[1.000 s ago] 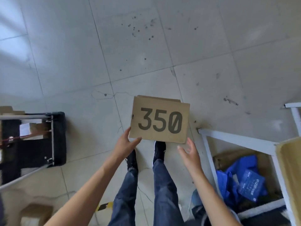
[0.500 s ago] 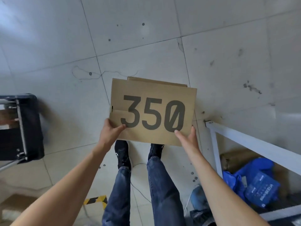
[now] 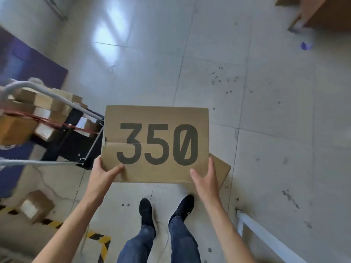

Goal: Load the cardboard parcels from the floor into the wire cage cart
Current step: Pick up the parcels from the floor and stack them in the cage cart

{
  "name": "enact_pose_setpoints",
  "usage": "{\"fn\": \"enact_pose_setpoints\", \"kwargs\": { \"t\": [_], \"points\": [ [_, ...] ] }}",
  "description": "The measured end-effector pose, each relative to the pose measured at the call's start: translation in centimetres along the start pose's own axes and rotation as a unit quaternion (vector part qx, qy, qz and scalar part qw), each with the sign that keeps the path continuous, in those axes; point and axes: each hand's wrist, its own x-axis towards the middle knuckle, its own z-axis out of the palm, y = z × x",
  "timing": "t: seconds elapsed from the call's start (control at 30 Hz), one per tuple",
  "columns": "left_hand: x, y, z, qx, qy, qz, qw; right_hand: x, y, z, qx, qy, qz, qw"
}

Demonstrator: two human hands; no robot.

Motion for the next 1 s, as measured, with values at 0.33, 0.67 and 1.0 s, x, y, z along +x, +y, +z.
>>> {"fn": "enact_pose_setpoints", "kwargs": {
  "t": [0.33, 0.67, 1.0],
  "points": [
    [-14.5, 0.3, -22.3, -0.162, 0.170, -0.023, 0.972, -13.9, -17.1, 10.1, -0.138, -0.181, -0.188, 0.955],
    [-34.6, -19.2, -39.0, -0.257, 0.387, -0.133, 0.875, -36.3, -12.6, 28.6, -0.196, -0.359, -0.286, 0.867],
    [-51.3, -34.5, -52.2, -0.273, 0.475, -0.202, 0.812, -56.6, -4.1, 40.9, -0.232, -0.446, -0.285, 0.816]
  ]
}}
